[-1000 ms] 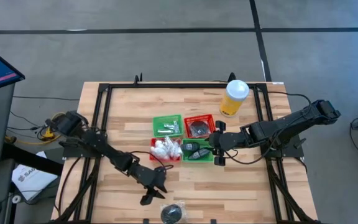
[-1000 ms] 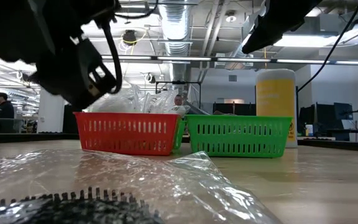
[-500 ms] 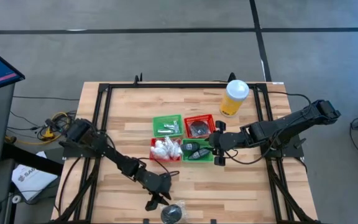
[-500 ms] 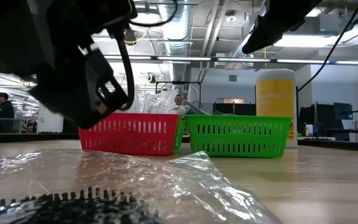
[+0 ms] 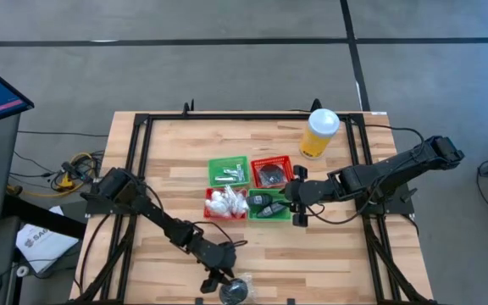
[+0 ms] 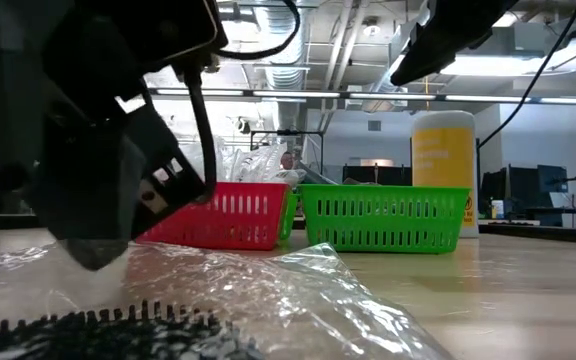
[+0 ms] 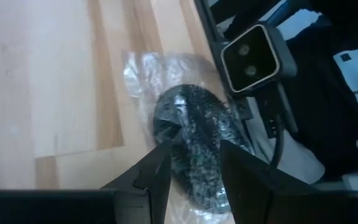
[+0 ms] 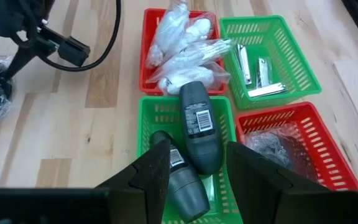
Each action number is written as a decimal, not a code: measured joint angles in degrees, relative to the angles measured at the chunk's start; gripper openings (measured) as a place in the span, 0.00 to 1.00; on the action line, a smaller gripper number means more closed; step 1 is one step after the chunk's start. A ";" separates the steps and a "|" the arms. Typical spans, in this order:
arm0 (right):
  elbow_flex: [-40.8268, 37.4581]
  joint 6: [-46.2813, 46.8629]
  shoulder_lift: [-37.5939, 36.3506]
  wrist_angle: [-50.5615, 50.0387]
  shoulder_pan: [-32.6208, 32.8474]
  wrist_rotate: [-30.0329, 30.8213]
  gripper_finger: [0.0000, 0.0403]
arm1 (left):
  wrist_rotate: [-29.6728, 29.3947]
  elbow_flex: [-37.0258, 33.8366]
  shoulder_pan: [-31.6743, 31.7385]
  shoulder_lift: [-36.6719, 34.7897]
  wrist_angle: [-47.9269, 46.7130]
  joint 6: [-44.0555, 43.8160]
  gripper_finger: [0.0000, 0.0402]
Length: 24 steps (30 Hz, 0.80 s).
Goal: Pick & Place Travel size toiletries
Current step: Put the black hairbrush into the right red basket
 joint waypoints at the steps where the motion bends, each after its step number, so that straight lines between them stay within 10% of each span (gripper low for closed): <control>1: 0.00 0.02 0.00 -0.02 0.00 -0.01 0.37 | 0.00 0.01 -0.01 0.00 0.04 0.00 0.32; 15: 0.00 0.02 0.00 0.24 0.00 -0.01 0.37 | -0.21 2.29 -0.10 4.29 0.53 0.44 0.30; 24: 0.00 0.01 0.00 0.24 0.00 -0.05 0.37 | 1.00 2.63 0.01 4.50 -0.17 3.80 0.02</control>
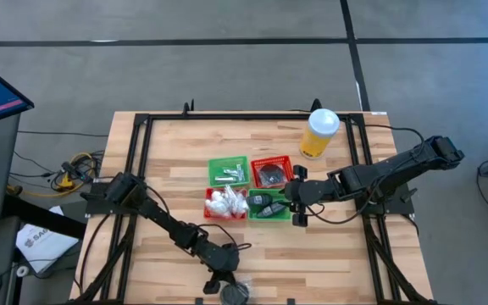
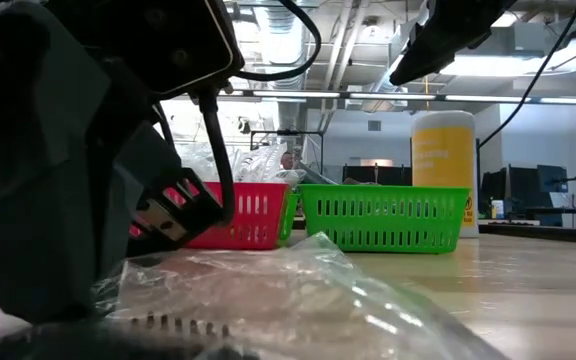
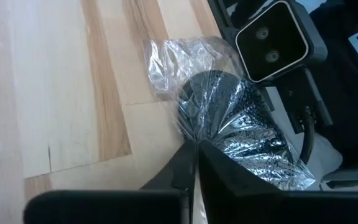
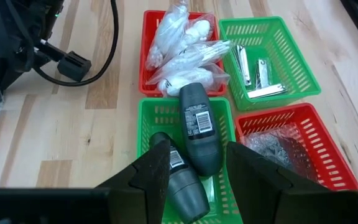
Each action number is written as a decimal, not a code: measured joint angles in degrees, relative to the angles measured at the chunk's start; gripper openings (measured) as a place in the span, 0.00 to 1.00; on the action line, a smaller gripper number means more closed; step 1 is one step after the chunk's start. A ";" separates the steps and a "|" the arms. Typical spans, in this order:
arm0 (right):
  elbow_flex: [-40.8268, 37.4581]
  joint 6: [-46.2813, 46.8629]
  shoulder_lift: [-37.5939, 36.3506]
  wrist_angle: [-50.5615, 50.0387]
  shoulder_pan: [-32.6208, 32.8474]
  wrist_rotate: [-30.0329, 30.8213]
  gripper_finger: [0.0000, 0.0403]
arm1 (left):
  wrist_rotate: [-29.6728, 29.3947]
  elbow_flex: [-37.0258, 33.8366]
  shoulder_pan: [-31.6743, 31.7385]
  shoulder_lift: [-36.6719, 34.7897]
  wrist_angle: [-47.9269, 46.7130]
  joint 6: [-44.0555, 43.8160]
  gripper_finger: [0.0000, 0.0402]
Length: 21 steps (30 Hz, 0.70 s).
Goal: Pick & Place Travel size toiletries
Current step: Put the black hairbrush into the right red basket
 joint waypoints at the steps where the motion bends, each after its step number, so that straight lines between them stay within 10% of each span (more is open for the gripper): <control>1: 0.00 0.01 0.00 0.00 0.00 0.01 0.37 | 0.08 0.00 0.00 0.00 0.00 0.02 0.02; 21: 0.00 -0.01 0.00 -0.01 0.00 0.00 0.37 | -9.08 -0.04 0.00 -9.08 -9.46 4.35 0.00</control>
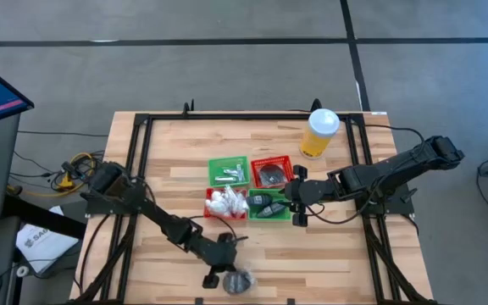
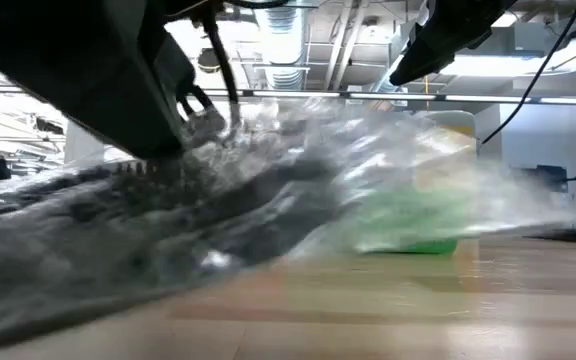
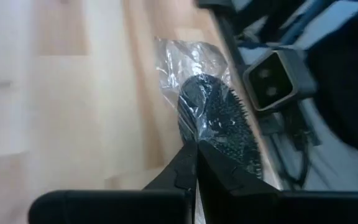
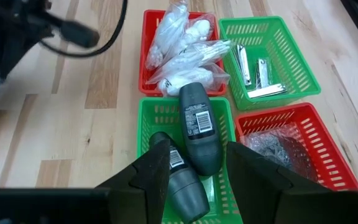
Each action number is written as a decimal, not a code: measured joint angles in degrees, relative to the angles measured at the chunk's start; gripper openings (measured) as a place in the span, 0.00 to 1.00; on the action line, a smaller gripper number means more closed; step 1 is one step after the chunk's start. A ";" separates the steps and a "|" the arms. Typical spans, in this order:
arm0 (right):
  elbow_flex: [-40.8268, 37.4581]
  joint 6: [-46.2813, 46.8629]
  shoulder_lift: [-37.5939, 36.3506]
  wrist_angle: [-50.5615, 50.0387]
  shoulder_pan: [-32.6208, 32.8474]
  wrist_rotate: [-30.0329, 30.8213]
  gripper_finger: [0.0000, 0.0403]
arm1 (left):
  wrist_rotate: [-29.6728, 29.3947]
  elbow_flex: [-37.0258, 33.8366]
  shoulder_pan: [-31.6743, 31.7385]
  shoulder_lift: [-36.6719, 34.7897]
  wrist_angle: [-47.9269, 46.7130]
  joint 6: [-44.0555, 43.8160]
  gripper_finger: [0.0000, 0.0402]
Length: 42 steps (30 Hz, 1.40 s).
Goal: Pick & Place Travel size toiletries
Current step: Put the black hairbrush into the right red basket
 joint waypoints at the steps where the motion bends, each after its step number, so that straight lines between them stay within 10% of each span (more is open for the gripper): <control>1: 0.00 0.00 0.00 0.01 0.00 0.00 0.37 | -1.42 0.02 0.00 -1.15 -1.96 0.04 0.00; 28: 0.00 -0.03 -0.02 1.39 0.00 0.01 0.37 | -41.26 0.02 2.35 -25.60 -12.88 20.36 0.00; 42: 0.00 -2.16 -0.02 9.46 -0.49 0.03 0.37 | -48.15 0.02 8.19 -27.96 -8.71 28.70 0.00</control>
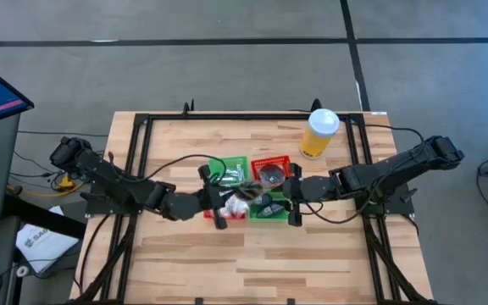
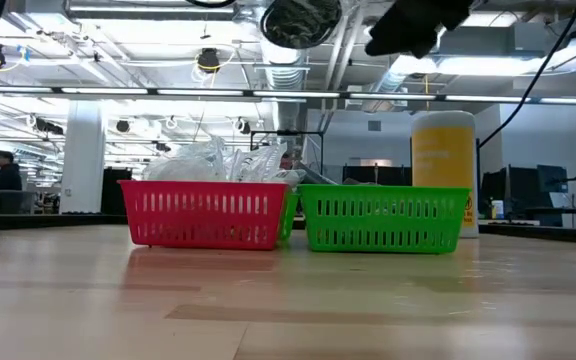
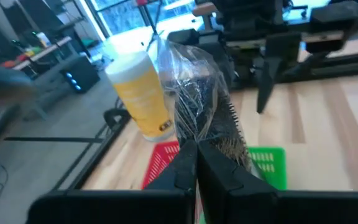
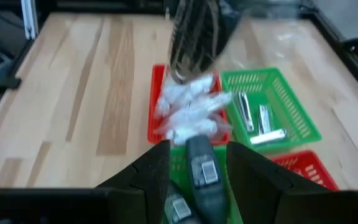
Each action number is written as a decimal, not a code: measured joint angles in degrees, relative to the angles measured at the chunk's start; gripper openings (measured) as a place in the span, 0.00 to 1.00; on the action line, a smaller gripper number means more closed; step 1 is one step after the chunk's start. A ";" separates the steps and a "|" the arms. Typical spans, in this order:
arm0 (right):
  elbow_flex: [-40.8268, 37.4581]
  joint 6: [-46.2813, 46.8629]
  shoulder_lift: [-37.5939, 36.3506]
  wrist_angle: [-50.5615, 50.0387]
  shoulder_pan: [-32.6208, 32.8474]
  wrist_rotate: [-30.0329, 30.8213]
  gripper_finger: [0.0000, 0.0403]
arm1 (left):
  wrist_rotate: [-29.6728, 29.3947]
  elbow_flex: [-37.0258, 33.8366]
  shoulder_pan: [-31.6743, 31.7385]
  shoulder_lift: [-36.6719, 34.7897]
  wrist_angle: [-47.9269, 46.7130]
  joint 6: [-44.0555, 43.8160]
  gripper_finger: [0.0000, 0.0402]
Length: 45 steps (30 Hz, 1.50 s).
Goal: Pick & Place Travel size toiletries
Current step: Put the black hairbrush into the right red basket
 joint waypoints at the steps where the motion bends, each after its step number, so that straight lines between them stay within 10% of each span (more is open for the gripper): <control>1: 0.00 -0.02 0.00 0.77 -0.17 -0.02 0.37 | -0.13 0.00 0.36 0.01 0.74 0.59 0.00; 26: 0.00 -0.96 0.00 19.27 -3.42 0.02 0.36 | -0.62 0.00 2.28 0.07 8.86 7.78 0.00; 38: 0.00 -3.35 0.00 20.22 -3.42 -0.02 0.04 | -0.45 0.00 2.28 0.07 9.39 8.85 0.00; 45: 0.00 -3.46 0.00 20.23 -3.42 -0.07 0.10 | -0.45 0.00 2.28 0.07 9.49 8.85 0.00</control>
